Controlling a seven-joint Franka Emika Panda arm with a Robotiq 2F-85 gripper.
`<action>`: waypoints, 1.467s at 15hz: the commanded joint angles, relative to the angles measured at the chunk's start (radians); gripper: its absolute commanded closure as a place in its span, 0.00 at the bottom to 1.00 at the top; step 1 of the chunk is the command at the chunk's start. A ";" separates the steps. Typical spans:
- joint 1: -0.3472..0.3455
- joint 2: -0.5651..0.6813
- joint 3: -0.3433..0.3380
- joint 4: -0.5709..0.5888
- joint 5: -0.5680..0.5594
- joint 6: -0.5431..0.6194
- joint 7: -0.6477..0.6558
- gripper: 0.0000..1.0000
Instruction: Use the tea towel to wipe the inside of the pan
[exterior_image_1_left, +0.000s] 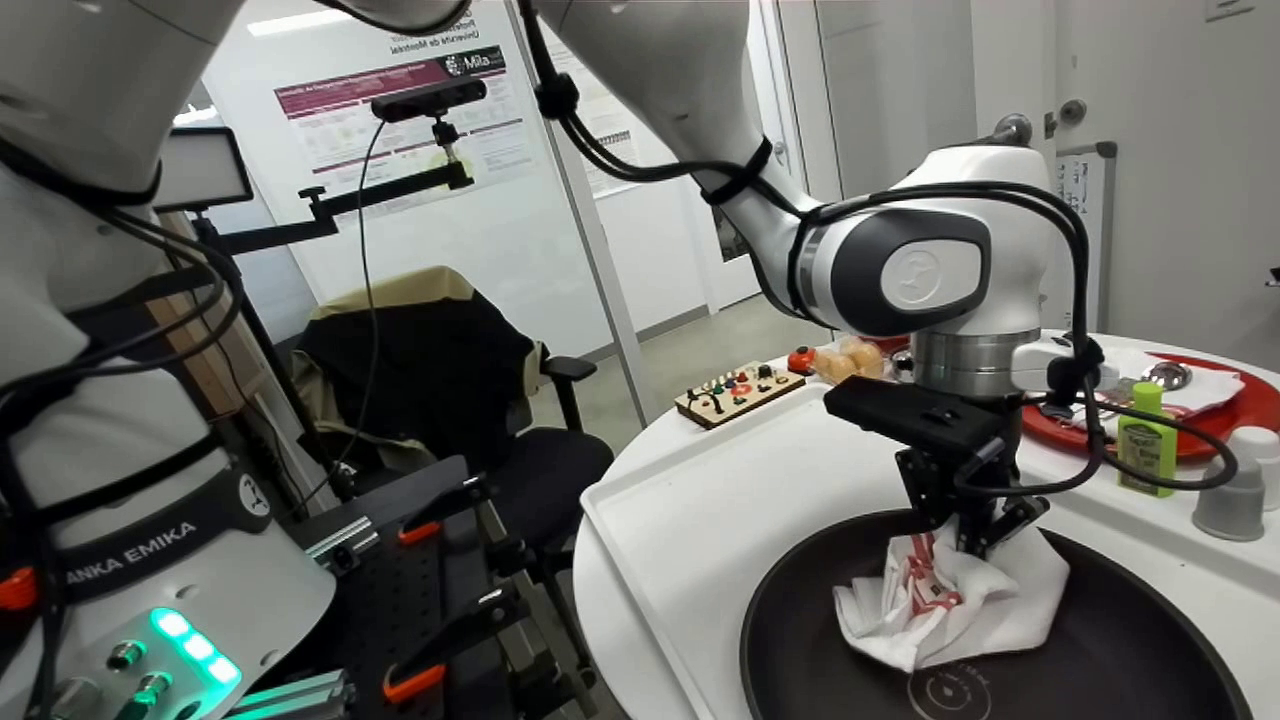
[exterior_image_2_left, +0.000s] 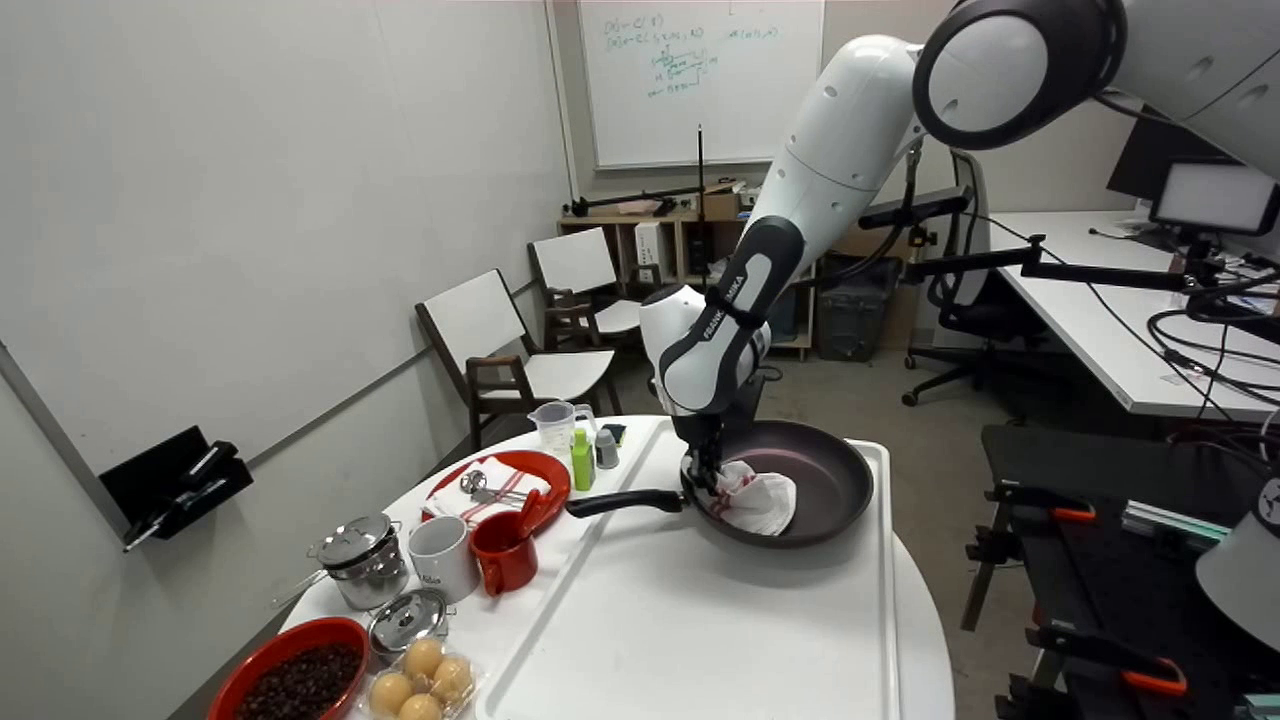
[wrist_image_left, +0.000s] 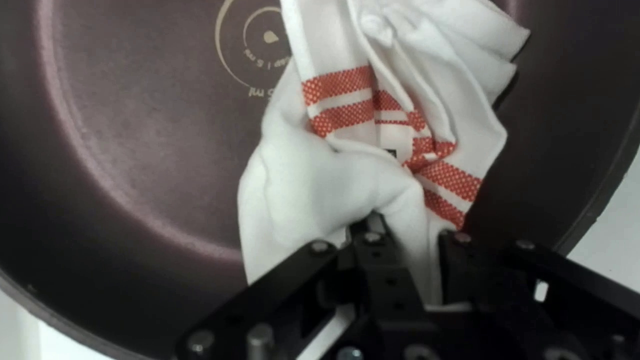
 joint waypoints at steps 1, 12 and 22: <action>0.019 0.058 -0.034 0.094 0.013 -0.010 0.063 0.93; 0.109 0.072 -0.267 0.130 -0.039 -0.153 0.444 0.93; 0.204 0.126 -0.248 0.165 -0.226 -0.561 0.392 0.93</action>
